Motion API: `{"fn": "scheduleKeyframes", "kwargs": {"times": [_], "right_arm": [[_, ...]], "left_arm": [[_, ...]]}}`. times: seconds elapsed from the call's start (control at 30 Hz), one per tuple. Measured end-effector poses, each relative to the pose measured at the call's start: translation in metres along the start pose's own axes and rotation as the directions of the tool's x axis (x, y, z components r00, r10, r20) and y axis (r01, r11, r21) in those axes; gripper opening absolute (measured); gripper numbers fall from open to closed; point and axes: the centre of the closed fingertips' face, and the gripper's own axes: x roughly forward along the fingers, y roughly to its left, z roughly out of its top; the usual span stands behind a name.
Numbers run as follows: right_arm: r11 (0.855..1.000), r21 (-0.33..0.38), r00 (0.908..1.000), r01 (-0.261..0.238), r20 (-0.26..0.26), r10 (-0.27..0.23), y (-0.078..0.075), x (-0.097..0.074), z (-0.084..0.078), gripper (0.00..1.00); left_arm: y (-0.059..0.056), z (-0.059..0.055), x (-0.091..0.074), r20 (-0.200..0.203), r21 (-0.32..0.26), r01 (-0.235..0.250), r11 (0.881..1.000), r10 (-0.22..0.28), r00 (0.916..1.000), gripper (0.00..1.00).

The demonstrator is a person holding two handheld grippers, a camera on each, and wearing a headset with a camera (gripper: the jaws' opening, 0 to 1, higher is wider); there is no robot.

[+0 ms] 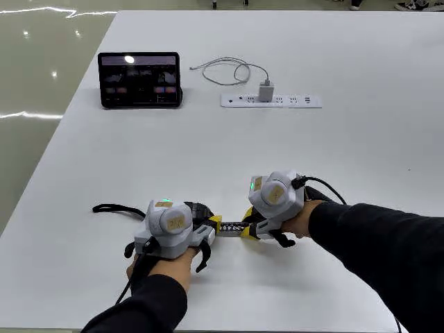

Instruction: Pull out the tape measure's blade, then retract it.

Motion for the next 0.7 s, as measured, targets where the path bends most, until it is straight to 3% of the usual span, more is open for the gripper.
{"fn": "scheduleKeyframes", "kwargs": {"times": [0.7], "right_arm": [[0.999,0.003,0.9987,-0.034,0.037,0.034,0.004,0.01,0.015,0.11]], "left_arm": [[0.0,-0.001,-0.001,-0.006,-0.022,0.003,1.0,-0.003,1.0,0.62]]}}
